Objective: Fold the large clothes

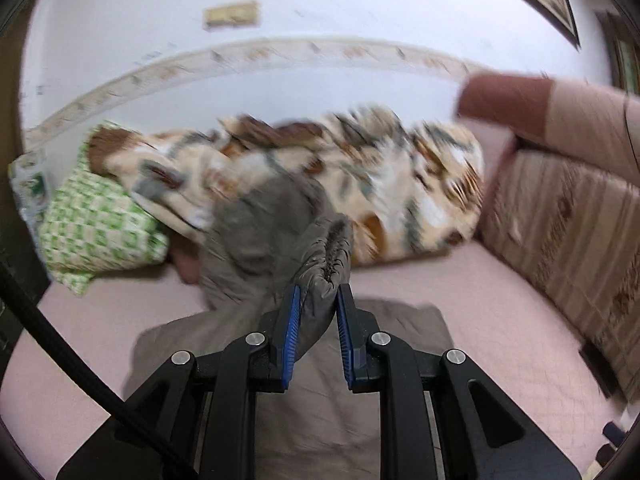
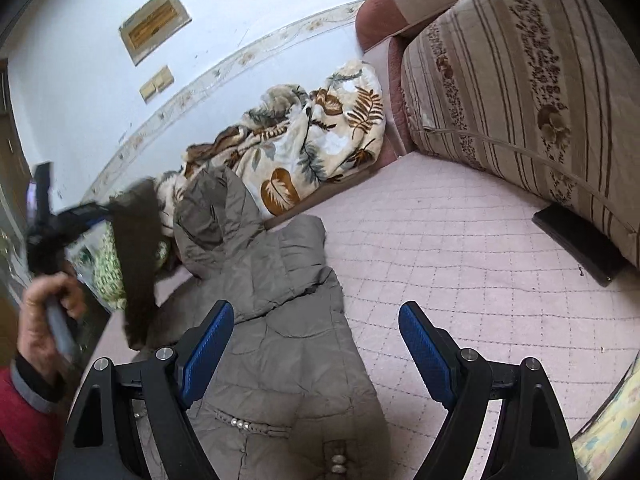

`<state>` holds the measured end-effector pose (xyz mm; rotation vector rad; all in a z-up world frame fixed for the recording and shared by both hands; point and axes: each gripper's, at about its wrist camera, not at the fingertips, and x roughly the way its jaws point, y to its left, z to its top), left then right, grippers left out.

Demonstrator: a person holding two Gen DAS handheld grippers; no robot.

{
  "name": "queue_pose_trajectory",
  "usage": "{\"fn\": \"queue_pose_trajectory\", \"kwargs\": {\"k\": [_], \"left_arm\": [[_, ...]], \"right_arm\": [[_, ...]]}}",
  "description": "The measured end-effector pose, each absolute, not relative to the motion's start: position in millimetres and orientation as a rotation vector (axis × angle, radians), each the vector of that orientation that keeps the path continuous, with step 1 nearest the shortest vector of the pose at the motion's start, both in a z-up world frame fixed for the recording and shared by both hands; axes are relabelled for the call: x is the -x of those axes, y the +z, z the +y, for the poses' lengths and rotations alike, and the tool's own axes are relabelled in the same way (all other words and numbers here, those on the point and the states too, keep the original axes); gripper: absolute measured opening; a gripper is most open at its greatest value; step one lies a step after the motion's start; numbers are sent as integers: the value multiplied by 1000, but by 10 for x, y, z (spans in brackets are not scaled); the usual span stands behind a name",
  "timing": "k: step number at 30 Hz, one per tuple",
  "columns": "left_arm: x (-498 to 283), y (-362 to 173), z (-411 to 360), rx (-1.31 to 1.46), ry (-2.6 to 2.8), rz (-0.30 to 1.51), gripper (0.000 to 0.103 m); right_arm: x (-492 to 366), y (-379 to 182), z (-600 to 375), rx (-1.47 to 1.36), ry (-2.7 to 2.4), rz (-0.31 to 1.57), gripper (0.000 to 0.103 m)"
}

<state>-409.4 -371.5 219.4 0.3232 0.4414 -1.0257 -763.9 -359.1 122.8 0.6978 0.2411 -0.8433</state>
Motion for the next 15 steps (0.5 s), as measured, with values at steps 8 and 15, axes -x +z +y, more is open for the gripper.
{"fn": "queue_pose_trajectory", "kwargs": {"k": [8, 15], "left_arm": [[4670, 1182, -4294, -561, -1045, 540, 21], [4945, 912, -4232, -657, -1140, 569, 64]], "right_arm": [[7912, 1215, -3588, -720, -831, 194, 88], [7958, 1161, -3687, -781, -818, 185, 88]]}}
